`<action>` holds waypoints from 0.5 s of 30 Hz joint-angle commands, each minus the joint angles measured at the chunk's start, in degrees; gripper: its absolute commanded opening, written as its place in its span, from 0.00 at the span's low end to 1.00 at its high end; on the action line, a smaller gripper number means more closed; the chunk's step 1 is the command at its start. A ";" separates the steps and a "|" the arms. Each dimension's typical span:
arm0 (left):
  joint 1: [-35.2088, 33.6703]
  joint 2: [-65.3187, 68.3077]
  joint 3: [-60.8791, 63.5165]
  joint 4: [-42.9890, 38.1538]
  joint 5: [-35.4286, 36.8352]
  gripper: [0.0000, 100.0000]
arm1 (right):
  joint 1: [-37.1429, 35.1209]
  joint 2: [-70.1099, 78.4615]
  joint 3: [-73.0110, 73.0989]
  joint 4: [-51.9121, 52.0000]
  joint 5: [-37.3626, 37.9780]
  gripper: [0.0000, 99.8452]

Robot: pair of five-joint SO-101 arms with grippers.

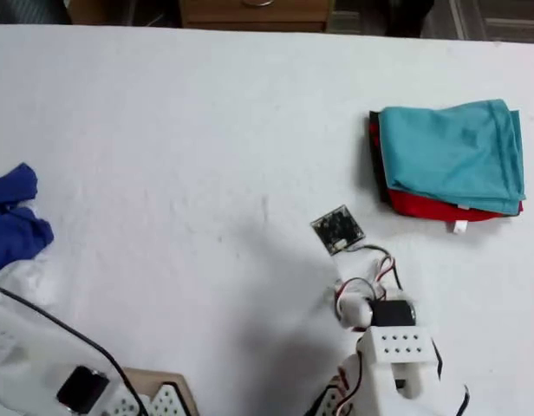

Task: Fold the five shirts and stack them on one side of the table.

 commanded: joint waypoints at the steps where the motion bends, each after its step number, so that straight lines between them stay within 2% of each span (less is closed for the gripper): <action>1: -1.58 4.04 -4.00 -1.93 -0.53 0.30 | -0.13 -0.92 -0.18 -0.92 0.18 0.12; 5: -0.97 9.41 -5.32 0.35 -0.53 0.30 | -0.13 -0.84 -0.18 -1.01 0.18 0.12; 7: 0.09 9.93 -6.37 2.99 -0.53 0.26 | -0.13 -0.84 -0.18 -1.01 0.18 0.12; 8: 0.79 9.85 -6.99 4.75 -0.26 0.21 | -0.22 -0.84 -0.18 -1.01 0.18 0.12; 10: 2.99 9.23 -9.36 8.79 0.70 0.04 | -0.22 -0.84 -0.18 -1.01 0.18 0.12; 11: 4.04 8.70 -10.24 9.85 2.46 0.01 | -0.22 -0.84 -0.09 -1.01 0.18 0.12; 12: 5.01 7.91 -10.95 9.93 4.22 0.05 | -0.22 -0.84 -0.09 -1.01 0.18 0.12; 15: 8.62 4.40 -11.74 9.93 6.42 0.03 | -0.22 -1.27 0.35 -1.10 0.18 0.12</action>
